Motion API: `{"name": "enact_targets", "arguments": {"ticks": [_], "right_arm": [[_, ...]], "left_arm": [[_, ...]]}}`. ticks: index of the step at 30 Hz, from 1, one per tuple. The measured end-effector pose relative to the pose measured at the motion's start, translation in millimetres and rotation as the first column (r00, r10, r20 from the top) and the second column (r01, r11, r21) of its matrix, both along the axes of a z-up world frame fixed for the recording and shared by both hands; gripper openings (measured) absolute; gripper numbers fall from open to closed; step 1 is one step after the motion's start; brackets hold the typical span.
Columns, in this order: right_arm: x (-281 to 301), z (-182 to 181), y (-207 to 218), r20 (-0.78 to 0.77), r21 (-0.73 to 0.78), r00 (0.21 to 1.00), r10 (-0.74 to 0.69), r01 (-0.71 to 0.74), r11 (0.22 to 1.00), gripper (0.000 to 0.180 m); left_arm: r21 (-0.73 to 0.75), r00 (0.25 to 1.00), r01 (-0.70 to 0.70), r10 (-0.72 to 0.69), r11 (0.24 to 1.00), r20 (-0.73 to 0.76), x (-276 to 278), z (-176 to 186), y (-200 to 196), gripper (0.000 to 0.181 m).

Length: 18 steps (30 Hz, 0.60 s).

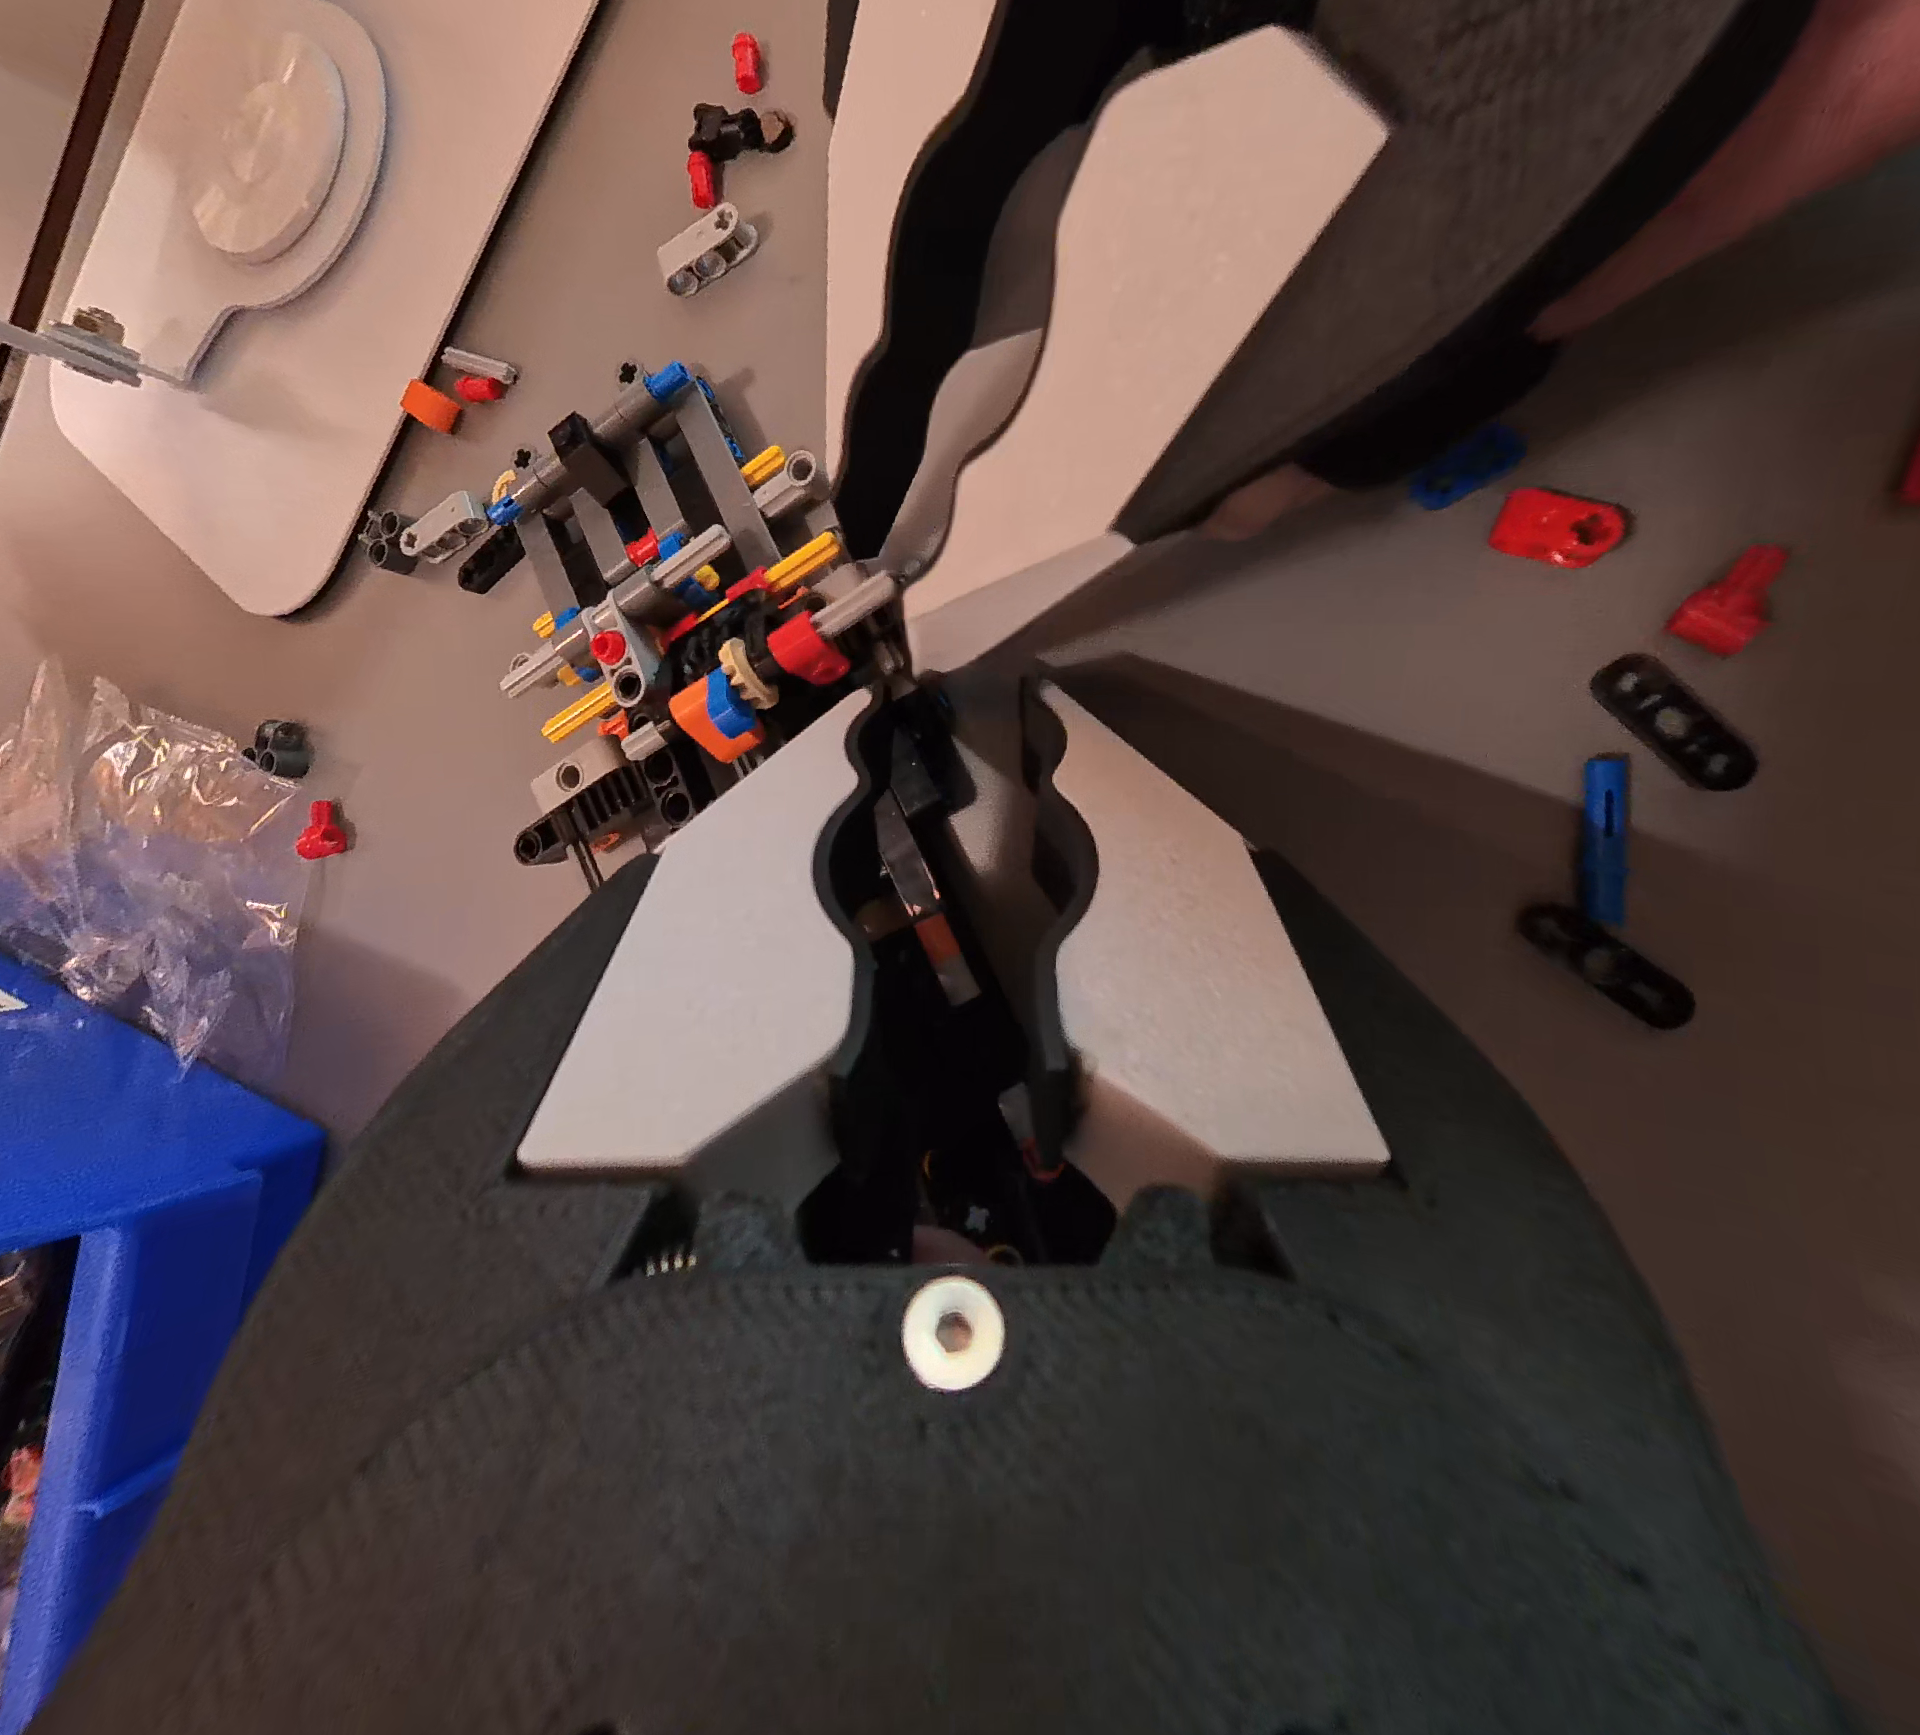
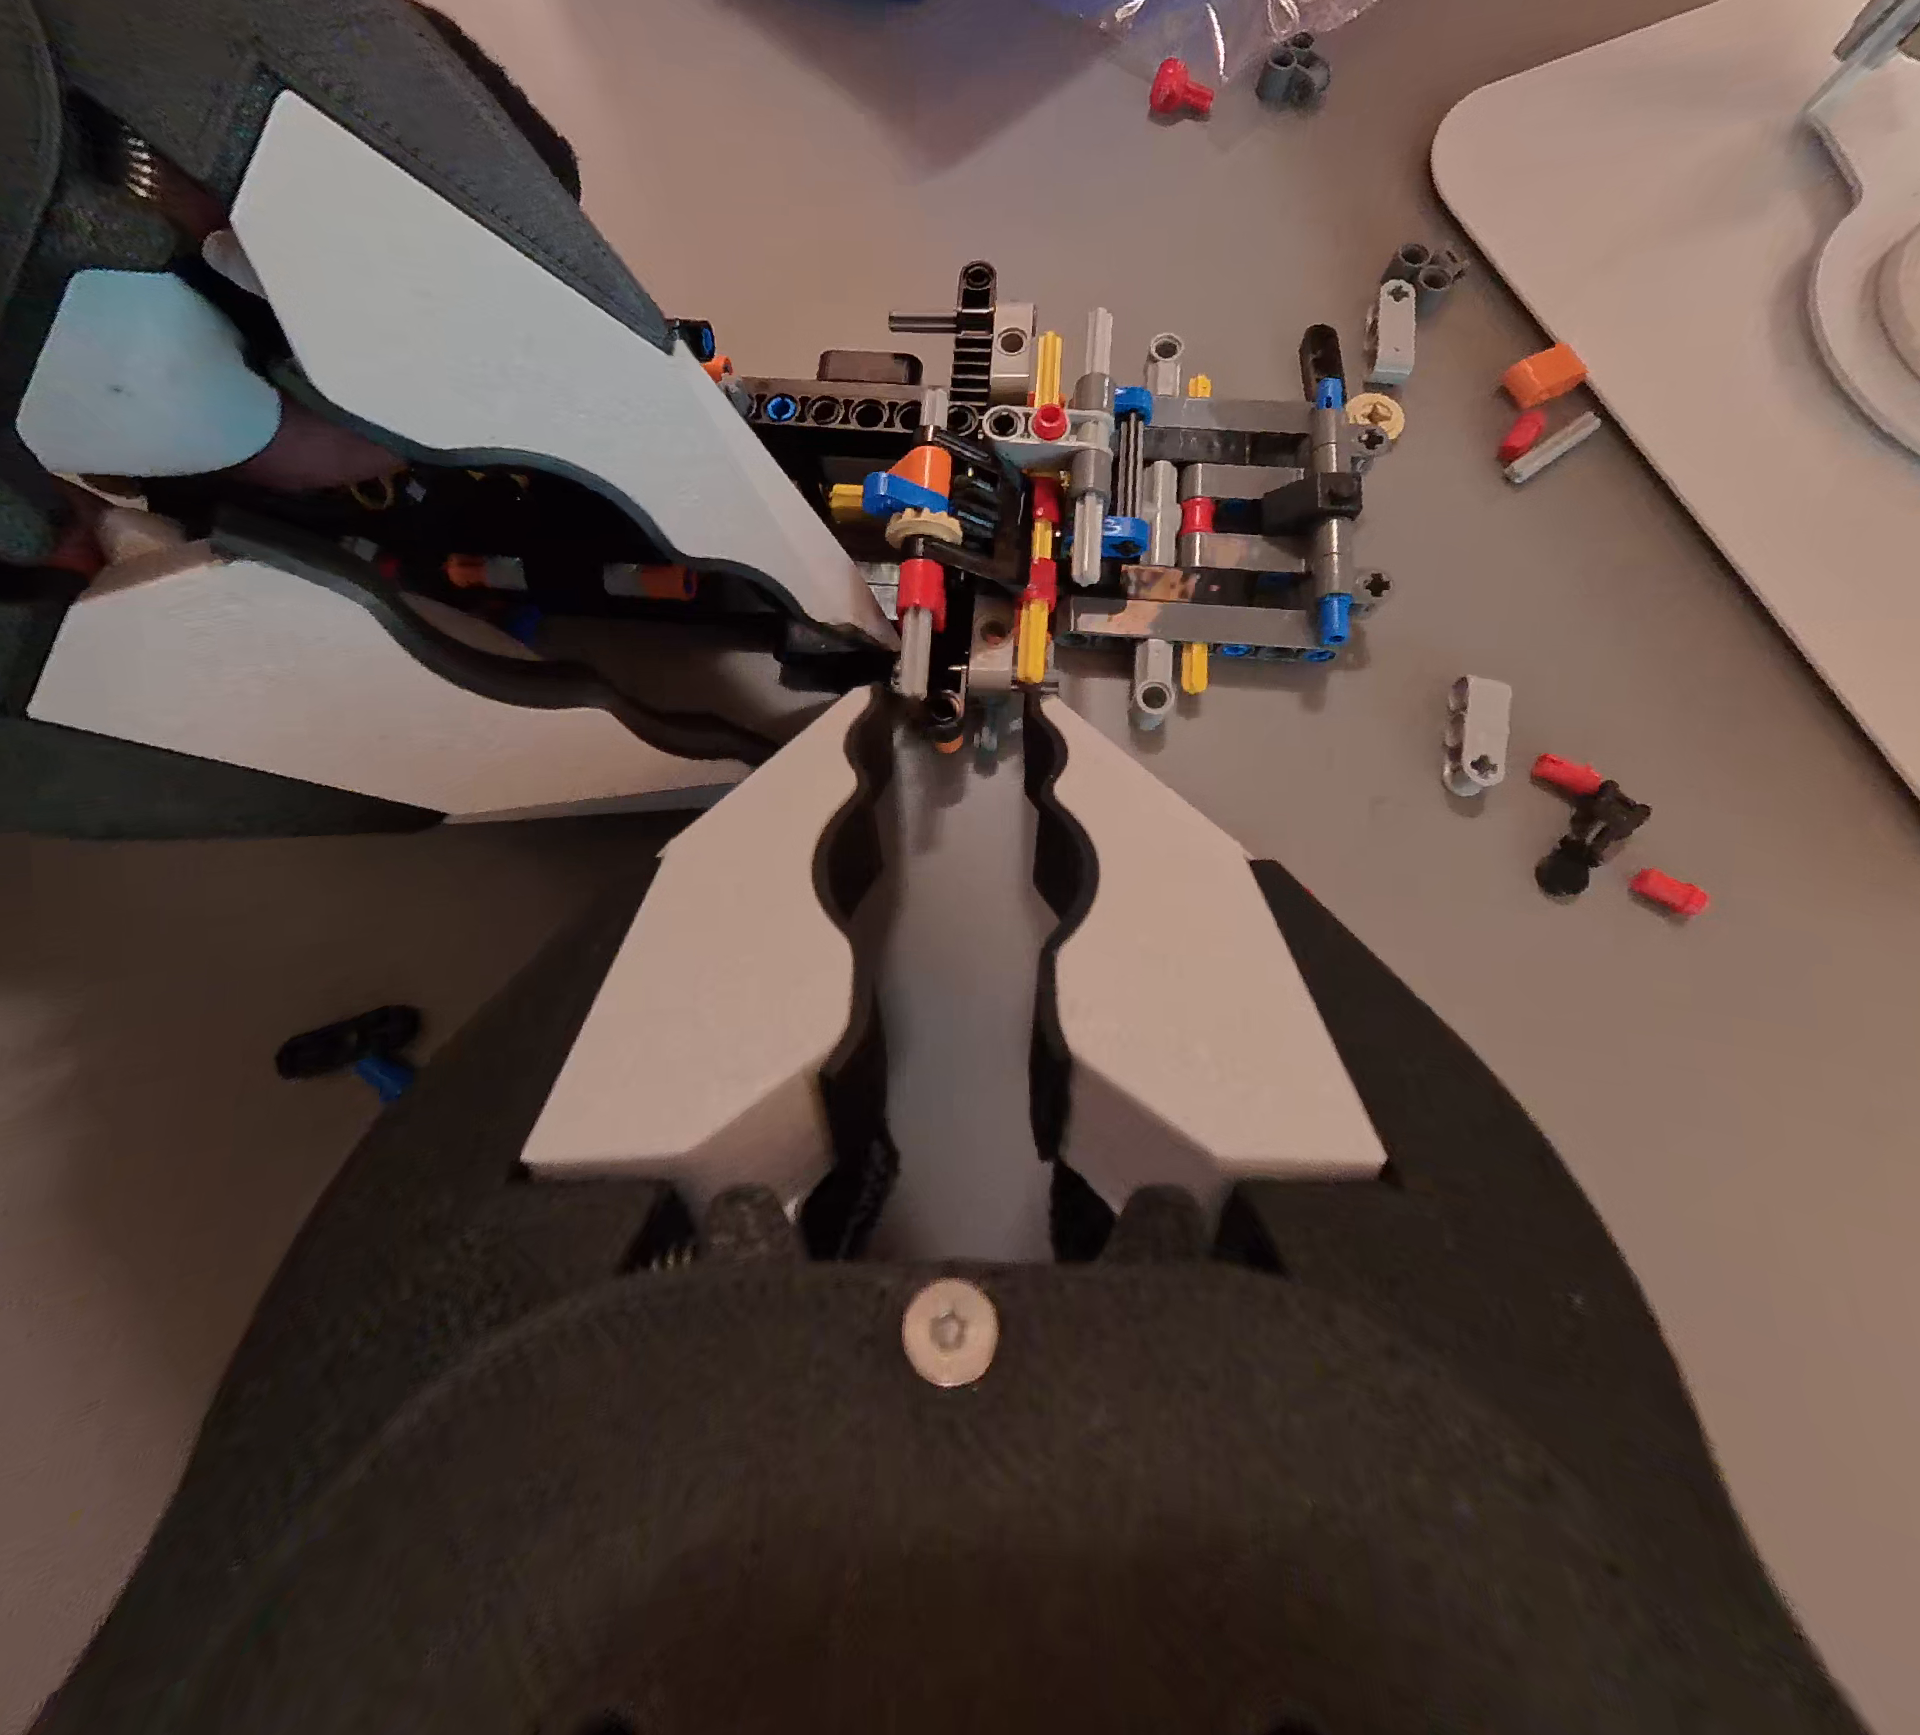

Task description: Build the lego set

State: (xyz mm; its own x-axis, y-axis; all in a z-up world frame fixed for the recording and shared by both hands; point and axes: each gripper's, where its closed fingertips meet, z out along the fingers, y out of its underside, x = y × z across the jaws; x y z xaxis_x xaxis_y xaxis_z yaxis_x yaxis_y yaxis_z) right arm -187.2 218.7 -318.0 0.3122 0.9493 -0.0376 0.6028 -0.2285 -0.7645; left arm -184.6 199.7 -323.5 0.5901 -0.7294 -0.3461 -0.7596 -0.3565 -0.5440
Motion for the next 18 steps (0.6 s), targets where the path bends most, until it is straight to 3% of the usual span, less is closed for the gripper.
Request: {"name": "enact_targets", "arguments": {"ticks": [18], "right_arm": [[-4.3, 1.1, 1.4, -0.026, -0.066, 0.998, -0.061, 0.059, 0.996, 0.021]], "left_arm": [[-0.020, 0.999, 0.002, -0.001, 1.000, 0.035, 0.7, 0.4, -1.5, 0.029]]}}
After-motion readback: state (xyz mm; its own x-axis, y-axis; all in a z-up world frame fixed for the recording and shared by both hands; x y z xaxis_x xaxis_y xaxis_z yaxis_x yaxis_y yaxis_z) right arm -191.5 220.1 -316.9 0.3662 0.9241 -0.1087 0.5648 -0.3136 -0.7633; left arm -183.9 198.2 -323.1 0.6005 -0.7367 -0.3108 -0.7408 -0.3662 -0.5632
